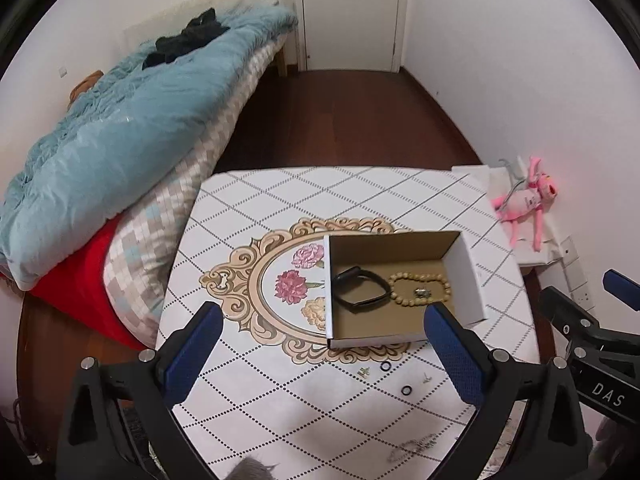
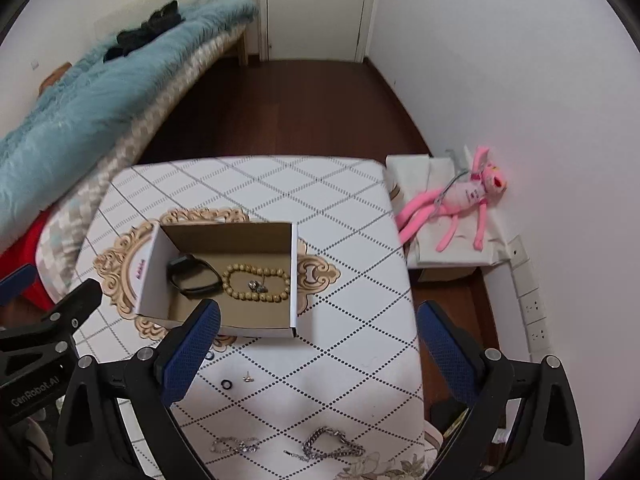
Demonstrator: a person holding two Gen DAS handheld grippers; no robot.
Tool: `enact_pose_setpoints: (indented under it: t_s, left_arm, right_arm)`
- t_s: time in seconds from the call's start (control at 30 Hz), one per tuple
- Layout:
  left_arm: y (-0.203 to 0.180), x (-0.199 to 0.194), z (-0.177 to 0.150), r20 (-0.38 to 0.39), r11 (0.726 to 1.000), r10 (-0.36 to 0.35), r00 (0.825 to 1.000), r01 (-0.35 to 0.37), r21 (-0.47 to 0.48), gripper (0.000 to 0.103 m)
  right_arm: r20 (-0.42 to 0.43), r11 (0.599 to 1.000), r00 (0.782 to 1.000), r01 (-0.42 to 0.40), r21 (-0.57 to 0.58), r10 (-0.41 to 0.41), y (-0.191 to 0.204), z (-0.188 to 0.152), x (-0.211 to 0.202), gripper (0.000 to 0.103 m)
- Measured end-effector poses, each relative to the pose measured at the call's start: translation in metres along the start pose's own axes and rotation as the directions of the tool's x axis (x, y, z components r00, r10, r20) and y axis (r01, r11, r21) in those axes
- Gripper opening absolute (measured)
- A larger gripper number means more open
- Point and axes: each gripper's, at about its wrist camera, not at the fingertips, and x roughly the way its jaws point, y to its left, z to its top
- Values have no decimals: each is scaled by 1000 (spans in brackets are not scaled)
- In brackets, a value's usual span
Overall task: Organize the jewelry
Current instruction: 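Lift both open tools out of the box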
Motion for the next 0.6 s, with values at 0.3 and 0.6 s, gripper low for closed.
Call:
enact_pose_setpoints:
  t_s: [0.3, 0.6]
  left_arm:
    - [4, -42, -1, 35, 1000, -12, 999, 12, -22, 103]
    - [0, 0, -64, -84, 997, 72, 994, -70, 20, 103]
  right_arm:
    - [60, 996, 997, -61, 61, 58, -11, -11, -51, 100]
    - [-104, 981, 991, -58, 184, 78, -44, -80, -7, 100]
